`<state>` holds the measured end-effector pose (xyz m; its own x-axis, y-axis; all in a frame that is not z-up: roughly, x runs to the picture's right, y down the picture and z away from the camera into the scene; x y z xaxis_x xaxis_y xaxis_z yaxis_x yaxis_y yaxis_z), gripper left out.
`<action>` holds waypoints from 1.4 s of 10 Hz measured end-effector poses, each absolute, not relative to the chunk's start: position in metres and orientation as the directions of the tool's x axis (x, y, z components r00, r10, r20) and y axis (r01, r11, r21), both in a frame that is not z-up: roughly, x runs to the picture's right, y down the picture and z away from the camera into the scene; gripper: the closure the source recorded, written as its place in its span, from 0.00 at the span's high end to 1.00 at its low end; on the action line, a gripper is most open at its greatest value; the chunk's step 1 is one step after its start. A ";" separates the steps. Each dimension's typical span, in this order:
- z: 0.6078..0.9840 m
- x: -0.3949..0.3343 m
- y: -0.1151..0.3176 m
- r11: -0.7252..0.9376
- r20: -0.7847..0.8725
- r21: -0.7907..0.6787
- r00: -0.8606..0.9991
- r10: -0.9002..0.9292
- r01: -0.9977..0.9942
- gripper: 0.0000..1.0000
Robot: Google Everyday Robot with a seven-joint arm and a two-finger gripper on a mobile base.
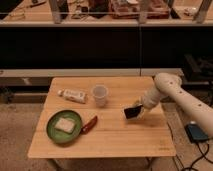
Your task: Place the eraser on the white sponge
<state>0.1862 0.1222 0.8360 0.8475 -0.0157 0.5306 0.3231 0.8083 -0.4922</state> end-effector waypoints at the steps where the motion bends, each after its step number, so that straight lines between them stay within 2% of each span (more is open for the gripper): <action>1: 0.835 0.173 0.120 0.807 0.550 -0.485 0.835 -0.017 0.336 0.01; 6: 0.836 0.048 0.120 0.759 0.665 -0.457 0.745 -0.055 0.464 0.00; 9: 0.822 -0.028 0.120 0.721 0.710 -0.423 0.695 -0.113 0.549 0.00; 14: 0.805 -0.104 0.109 0.696 0.755 -0.395 0.643 -0.124 0.599 0.00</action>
